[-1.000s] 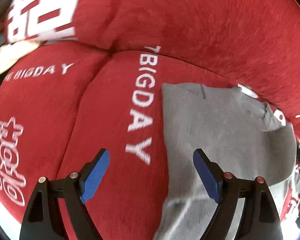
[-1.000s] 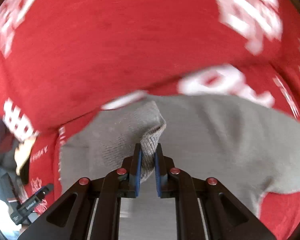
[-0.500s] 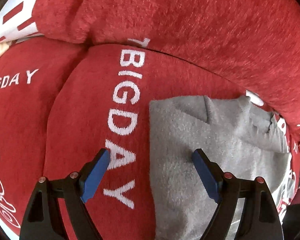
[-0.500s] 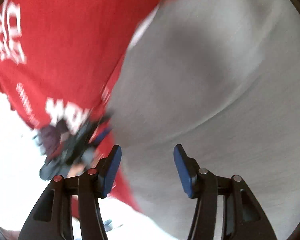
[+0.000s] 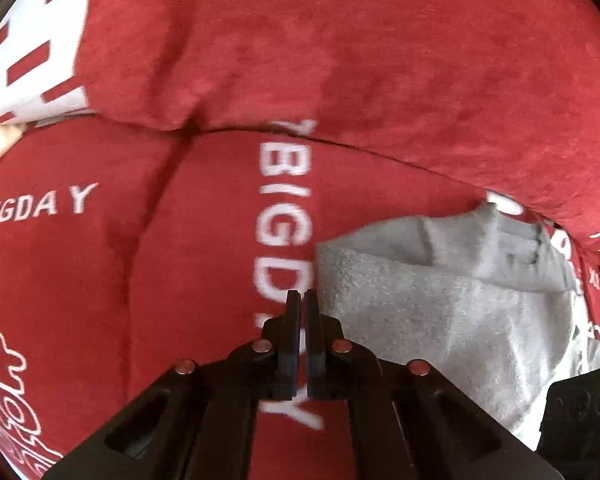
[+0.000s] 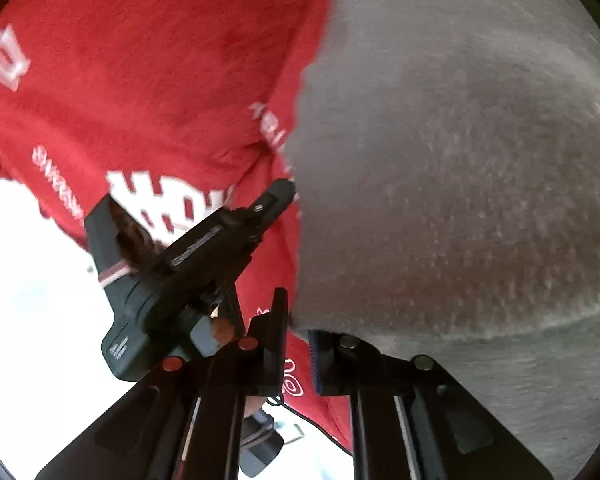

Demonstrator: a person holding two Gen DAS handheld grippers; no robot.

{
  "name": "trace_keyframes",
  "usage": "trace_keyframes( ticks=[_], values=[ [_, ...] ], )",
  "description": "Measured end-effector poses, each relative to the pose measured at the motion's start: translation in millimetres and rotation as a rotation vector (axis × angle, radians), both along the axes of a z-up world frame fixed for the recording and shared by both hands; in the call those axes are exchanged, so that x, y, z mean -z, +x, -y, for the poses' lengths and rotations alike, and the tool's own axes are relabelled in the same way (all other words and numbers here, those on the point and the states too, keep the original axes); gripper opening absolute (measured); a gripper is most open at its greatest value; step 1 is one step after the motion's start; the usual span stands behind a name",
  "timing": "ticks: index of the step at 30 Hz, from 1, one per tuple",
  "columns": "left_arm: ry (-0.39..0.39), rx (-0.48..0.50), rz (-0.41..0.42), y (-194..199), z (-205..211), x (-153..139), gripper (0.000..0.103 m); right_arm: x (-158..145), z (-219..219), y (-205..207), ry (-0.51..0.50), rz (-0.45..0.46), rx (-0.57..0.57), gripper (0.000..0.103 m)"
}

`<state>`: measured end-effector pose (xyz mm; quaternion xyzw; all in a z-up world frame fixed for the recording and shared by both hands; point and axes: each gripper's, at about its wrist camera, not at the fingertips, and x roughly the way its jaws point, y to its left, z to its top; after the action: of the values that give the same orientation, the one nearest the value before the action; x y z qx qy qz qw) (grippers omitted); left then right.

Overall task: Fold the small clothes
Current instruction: 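Fold the side edge inward over the body and open the right gripper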

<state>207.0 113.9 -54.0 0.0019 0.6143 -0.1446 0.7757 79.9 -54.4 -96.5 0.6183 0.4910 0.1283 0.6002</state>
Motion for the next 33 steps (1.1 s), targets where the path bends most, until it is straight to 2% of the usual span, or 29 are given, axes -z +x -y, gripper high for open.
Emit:
trace_keyframes(
  ticks=[5, 6, 7, 8, 9, 11, 12, 14, 16, 18, 20, 23, 26, 27, 28, 29, 31, 33],
  values=[
    [0.024, -0.052, 0.010, -8, -16, -1, 0.004, 27, -24, 8, -0.023, -0.052, -0.065, 0.012],
    [0.041, -0.044, 0.019, -12, -17, -4, 0.013, 30, -24, 5, -0.029, -0.060, -0.076, 0.011],
    [0.068, -0.034, 0.030, -16, -16, -6, 0.044, 27, -22, 0, -0.034, -0.060, -0.082, 0.011],
    [0.086, -0.034, 0.038, -19, -15, -8, 0.063, 23, -20, 0, -0.055, -0.065, -0.099, 0.015],
    [0.098, -0.044, 0.062, -25, -15, -14, 0.082, 18, -19, 1, -0.079, -0.072, -0.128, 0.034],
    [0.084, -0.043, 0.074, -32, -14, -21, 0.082, 2, -9, -3, -0.102, -0.035, -0.176, 0.057],
    [0.074, -0.049, 0.066, -37, -10, -26, 0.082, -10, 0, -9, -0.127, -0.021, -0.185, 0.060],
    [0.054, -0.056, 0.065, -44, -2, -32, 0.082, -31, 28, -20, -0.239, -0.008, -0.204, 0.061],
    [0.031, -0.048, 0.062, -53, 11, -37, 0.082, -43, 66, -35, -0.330, -0.025, -0.155, 0.061],
    [-0.004, -0.036, 0.051, -61, 27, -40, 0.082, -46, 120, -55, -0.399, -0.090, -0.042, 0.061],
    [-0.006, -0.024, 0.050, -67, 39, -41, 0.082, -42, 166, -73, -0.432, -0.151, 0.075, 0.061],
    [0.016, -0.001, 0.023, -74, 69, -25, 0.082, -26, 219, -90, -0.391, -0.208, 0.257, 0.061],
    [0.067, -0.010, 0.011, -83, 81, -8, 0.082, -4, 238, -84, -0.289, -0.215, 0.379, 0.060],
    [0.090, -0.011, 0.009, -86, 84, -3, 0.082, -1, 243, -83, -0.265, -0.214, 0.407, 0.047],
    [0.109, -0.008, 0.014, -88, 85, 0, 0.082, 2, 243, -78, -0.248, -0.216, 0.428, 0.030],
    [0.126, -0.001, 0.027, -90, 87, 1, 0.082, 2, 245, -72, -0.240, -0.214, 0.432, 0.008],
    [0.153, 0.023, 0.045, -95, 91, 2, 0.084, -11, 243, -63, -0.303, -0.190, 0.400, 0.008],
    [0.172, 0.043, 0.050, -96, 97, 4, 0.086, -22, 243, -61, -0.434, -0.204, 0.304, 0.008]
  ],
)
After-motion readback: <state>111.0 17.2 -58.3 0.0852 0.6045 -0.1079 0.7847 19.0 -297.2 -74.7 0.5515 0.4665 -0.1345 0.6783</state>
